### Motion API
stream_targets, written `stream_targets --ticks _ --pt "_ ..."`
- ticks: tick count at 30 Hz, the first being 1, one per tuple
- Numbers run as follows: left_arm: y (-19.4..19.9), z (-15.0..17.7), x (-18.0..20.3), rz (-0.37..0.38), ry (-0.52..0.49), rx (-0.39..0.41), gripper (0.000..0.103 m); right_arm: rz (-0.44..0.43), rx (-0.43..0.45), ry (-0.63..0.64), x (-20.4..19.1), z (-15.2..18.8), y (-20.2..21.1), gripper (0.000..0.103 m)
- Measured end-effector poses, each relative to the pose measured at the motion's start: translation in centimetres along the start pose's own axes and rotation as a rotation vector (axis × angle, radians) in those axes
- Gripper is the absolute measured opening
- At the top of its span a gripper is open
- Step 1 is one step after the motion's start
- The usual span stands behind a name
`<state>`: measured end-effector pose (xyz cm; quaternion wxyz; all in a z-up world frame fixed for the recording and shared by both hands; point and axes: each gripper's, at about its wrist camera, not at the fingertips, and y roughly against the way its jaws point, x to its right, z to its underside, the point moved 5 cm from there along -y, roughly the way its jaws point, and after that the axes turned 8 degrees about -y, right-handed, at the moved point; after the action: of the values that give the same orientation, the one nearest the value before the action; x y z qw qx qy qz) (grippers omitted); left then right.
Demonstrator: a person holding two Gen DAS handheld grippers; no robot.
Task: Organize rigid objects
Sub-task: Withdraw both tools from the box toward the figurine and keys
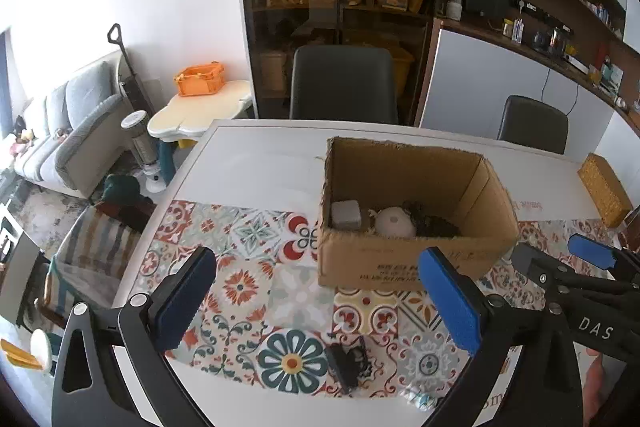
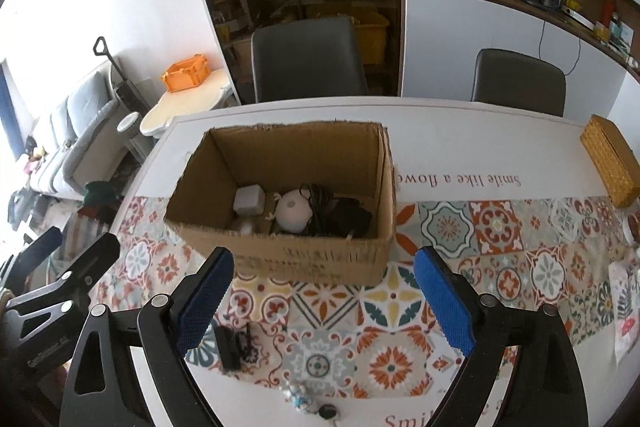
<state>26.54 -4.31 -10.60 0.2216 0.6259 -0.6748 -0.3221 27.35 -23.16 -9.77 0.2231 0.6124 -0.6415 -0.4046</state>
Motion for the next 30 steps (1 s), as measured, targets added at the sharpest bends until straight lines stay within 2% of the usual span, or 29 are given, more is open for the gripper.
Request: stream_targets --ticks 7,30 --pt "0.4 2.5 0.0 -0.005 0.002 -0.027 0.103 -0.011 -0.045 0.017 0.2 3.0 0.1 0.092" --pt "-1.1 11.1 0.1 0.028 0.029 -0.215 0.103 -0.018 -0.197 0.054 0.3 10.5 -1.8 0.092"
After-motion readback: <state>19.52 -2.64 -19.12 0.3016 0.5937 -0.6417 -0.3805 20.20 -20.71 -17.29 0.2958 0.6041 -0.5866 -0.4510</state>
